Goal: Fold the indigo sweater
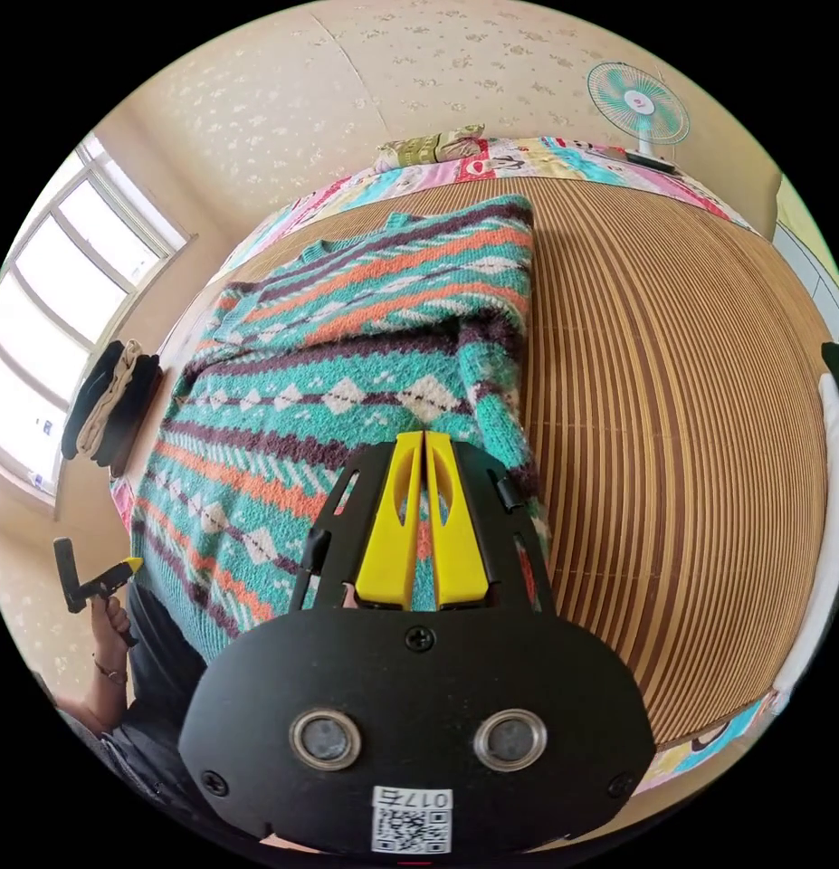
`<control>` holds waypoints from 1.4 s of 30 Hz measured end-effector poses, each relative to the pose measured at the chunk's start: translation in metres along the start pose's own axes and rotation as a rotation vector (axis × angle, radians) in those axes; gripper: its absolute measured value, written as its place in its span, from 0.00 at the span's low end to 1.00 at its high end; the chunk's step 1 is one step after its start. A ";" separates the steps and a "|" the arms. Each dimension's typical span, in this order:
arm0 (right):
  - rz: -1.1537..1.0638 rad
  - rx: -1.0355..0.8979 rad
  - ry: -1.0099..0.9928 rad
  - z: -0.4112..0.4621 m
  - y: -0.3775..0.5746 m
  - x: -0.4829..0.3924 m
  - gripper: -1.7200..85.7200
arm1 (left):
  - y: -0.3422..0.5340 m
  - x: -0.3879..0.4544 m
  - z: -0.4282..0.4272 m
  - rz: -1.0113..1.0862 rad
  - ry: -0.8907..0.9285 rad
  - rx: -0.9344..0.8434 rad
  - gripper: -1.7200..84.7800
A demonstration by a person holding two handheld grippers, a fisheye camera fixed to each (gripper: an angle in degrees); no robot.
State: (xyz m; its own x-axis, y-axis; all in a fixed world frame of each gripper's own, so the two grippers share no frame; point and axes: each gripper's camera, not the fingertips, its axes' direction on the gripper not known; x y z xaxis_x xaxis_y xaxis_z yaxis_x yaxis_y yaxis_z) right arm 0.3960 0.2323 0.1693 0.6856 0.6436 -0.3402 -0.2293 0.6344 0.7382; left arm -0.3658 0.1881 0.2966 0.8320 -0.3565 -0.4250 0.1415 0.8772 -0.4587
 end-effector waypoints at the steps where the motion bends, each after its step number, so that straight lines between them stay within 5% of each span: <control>1: -0.004 -0.028 -0.021 -0.014 0.006 -0.002 0.04 | 0.000 -0.006 -0.004 0.000 0.076 -0.013 0.10; 7: 0.108 0.132 -0.011 -0.133 0.118 0.002 0.10 | -0.007 -0.040 -0.047 -0.026 0.467 -0.036 0.08; 13: 0.278 -0.126 -0.139 -0.137 0.200 0.042 0.17 | -0.014 -0.046 -0.085 0.031 0.635 -0.029 0.07; 16: 0.227 -0.169 -0.338 -0.128 0.209 0.050 0.10 | -0.018 -0.046 -0.098 0.064 0.695 -0.026 0.07; 18: 0.203 -0.099 -0.524 -0.143 0.210 0.061 0.07 | -0.019 -0.047 -0.109 0.084 0.775 -0.010 0.07; 22: 0.013 0.332 -1.073 -0.233 0.220 0.089 0.06 | -0.013 -0.040 -0.160 0.213 1.005 0.149 0.07; 27: -0.302 0.579 -1.199 -0.328 0.219 0.069 0.05 | -0.005 -0.030 -0.219 0.372 1.240 0.396 0.07; 32: -0.074 0.428 -0.831 -0.315 0.155 0.061 0.05 | -0.038 -0.023 -0.203 0.207 0.971 0.385 0.07; 39: 0.283 0.364 -0.593 -0.200 0.051 0.073 0.06 | -0.158 -0.009 -0.118 0.102 0.529 0.280 0.07; 42: 0.287 0.243 -0.436 -0.139 0.021 0.060 0.08 | -0.181 -0.016 -0.081 0.062 0.492 0.208 0.11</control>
State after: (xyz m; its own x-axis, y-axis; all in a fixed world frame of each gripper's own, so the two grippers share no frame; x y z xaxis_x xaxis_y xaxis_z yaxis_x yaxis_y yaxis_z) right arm 0.3364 0.3443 0.0834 0.8529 0.5064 0.1272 -0.3179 0.3104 0.8959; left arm -0.4481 0.0092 0.3234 0.4996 -0.3663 -0.7850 0.2449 0.9290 -0.2776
